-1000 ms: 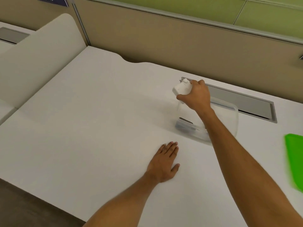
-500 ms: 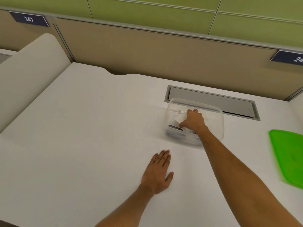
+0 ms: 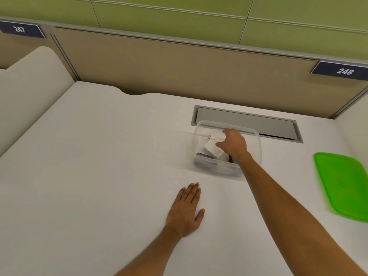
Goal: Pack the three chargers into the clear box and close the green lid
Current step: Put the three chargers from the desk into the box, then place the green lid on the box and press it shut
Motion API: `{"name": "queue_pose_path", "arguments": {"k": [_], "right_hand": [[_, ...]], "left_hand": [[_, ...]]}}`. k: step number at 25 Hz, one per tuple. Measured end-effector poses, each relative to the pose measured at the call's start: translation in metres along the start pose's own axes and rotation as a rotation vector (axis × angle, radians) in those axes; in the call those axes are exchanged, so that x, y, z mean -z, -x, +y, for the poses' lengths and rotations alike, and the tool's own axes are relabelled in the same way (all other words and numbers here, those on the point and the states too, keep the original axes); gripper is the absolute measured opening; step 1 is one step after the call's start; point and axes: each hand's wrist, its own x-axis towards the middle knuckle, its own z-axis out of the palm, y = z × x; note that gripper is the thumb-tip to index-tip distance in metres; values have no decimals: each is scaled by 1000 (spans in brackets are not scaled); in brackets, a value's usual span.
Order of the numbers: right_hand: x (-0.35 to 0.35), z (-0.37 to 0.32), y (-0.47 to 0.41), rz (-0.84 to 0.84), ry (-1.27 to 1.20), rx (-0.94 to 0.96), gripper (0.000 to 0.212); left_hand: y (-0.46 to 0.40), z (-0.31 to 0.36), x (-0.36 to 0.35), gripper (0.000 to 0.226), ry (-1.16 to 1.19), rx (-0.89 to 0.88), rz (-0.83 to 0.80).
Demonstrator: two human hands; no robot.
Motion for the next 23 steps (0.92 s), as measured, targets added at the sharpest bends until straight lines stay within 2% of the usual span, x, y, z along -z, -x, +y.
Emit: {"name": "queue_pose_path", "arguments": {"k": [4, 7, 13, 18, 23], "right_hand": [[47, 35, 13, 327, -131, -1, 32], [72, 81, 28, 443, -148, -135, 27], [66, 179, 79, 337, 55, -482, 35], [46, 240, 129, 243, 205, -763, 34], [37, 265, 160, 206, 209, -874, 33]], "left_hand": [[-1, -3, -4, 67, -4, -5, -11], [-1, -2, -4, 67, -3, -8, -20], [0, -1, -2, 68, -3, -10, -23], [0, -2, -3, 70, -3, -15, -11], [0, 0, 1, 77, 16, -31, -4]]}}
